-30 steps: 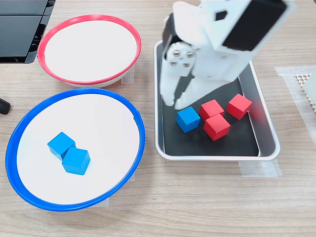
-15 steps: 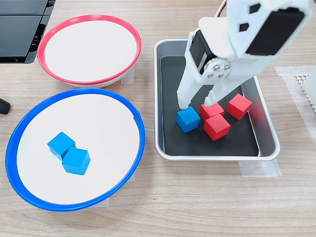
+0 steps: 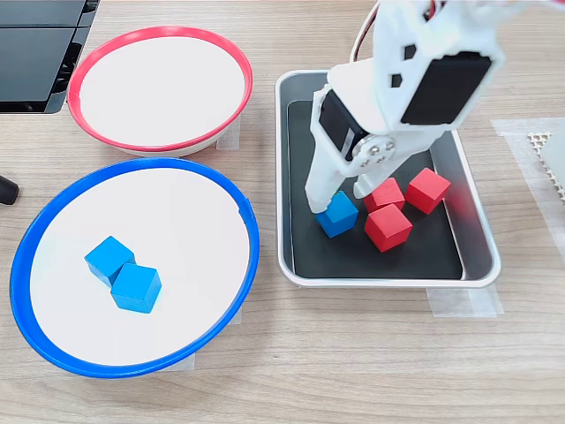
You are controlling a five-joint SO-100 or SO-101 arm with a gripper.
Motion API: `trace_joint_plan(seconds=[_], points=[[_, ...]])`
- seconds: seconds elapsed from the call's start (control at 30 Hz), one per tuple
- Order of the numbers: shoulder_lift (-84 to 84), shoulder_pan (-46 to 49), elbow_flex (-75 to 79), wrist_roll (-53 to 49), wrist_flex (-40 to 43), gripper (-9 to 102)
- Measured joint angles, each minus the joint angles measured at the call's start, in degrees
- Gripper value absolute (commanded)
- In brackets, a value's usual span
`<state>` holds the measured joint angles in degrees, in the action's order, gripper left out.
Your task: Move six blocks tray to matching dishes
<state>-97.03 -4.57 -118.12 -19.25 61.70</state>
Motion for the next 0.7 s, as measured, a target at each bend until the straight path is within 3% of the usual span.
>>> trace_joint_plan(seconds=[0.13, 0.23, 0.37, 0.47, 0.57, 0.7], points=[[1.2, 0.0, 0.0, -1.3, -1.3, 9], [1.8, 0.0, 0.0, -2.3, -2.1, 0], [1.8, -0.2, 0.5, -3.2, -1.9, 0], [0.9, -2.4, 3.6, -3.3, 5.1, 0], [-2.2, -4.7, 11.3, 2.0, 13.5, 0], [-1.3, -3.9, 21.9, 12.6, 12.2, 0]])
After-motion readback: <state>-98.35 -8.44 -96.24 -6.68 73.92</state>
